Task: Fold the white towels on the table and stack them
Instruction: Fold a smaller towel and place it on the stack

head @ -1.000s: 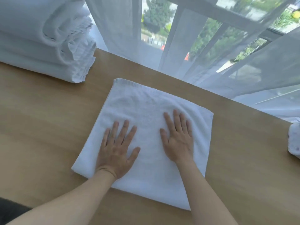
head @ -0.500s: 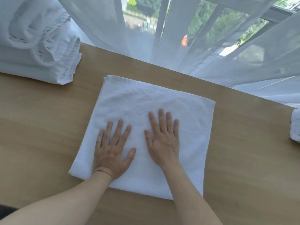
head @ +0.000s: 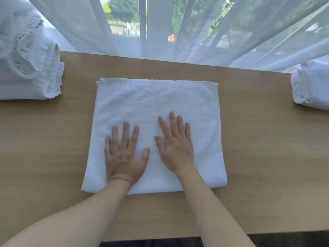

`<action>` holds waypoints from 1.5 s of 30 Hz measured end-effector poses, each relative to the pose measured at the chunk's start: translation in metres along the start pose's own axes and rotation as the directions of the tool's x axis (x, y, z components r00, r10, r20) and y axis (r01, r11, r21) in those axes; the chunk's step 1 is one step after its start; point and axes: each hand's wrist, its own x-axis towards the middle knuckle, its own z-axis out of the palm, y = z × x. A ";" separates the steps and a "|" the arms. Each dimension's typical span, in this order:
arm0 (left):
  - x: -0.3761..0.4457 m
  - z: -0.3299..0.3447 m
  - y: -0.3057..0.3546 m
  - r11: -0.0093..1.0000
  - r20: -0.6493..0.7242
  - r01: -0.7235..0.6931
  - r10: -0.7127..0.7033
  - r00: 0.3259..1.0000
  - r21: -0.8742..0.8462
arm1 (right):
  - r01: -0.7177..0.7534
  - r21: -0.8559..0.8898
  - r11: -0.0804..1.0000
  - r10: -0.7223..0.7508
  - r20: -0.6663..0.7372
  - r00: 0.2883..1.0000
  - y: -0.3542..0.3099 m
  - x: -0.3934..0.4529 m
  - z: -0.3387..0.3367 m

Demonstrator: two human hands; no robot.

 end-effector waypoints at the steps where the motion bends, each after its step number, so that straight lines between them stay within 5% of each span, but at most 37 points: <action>1: 0.000 0.001 -0.001 1.000 -0.003 -0.001 0.001 1.000 0.001 | 0.015 -0.047 0.999 -0.014 0.024 1.000 0.011 -0.011 0.002; 4: 0.000 0.004 -0.003 1.000 -0.017 -0.007 0.007 1.000 0.005 | -0.264 -0.110 0.958 0.262 -0.026 0.965 0.067 -0.022 -0.010; 7: -0.001 0.004 -0.002 1.000 -0.024 -0.010 0.010 1.000 -0.010 | -0.576 -0.041 0.817 0.571 -0.083 0.817 0.096 -0.030 -0.028; 10: -0.001 0.003 -0.001 1.000 -0.010 -0.004 0.004 1.000 -0.018 | -0.448 0.001 0.894 0.442 -0.172 0.881 0.053 -0.040 -0.022; 14: -0.002 0.000 0.000 1.000 0.008 0.009 -0.009 1.000 -0.028 | -0.148 -0.025 0.989 0.146 -0.061 0.987 -0.021 -0.053 0.009; 24: -0.002 0.002 0.000 0.998 -0.050 -0.052 0.051 0.997 -0.024 | -0.204 -0.048 0.978 0.197 -0.130 0.972 -0.028 -0.047 0.029; 29: -0.006 0.005 -0.007 0.907 -0.036 -0.419 0.418 0.908 -0.046 | -0.197 -0.078 0.977 0.184 -0.150 0.971 -0.027 -0.047 0.033; 32: 0.021 0.001 -0.005 0.873 0.058 -0.487 0.485 0.872 0.015 | -0.195 -0.090 0.977 0.176 -0.189 0.966 -0.025 -0.045 0.034; 35: 0.081 -0.007 -0.004 0.885 0.144 -0.459 0.446 0.884 0.076 | -0.194 -0.096 0.976 0.168 -0.228 0.959 -0.024 -0.046 0.037; 41: 0.177 -0.029 -0.043 0.993 0.126 -0.101 0.093 0.988 0.061 | -0.187 -0.084 0.979 0.160 -0.253 0.954 -0.022 -0.044 0.040; 45: 0.132 -0.030 -0.023 0.983 0.049 -0.171 0.174 0.984 -0.065 | -0.189 -0.078 0.979 0.165 -0.247 0.955 -0.023 -0.045 0.037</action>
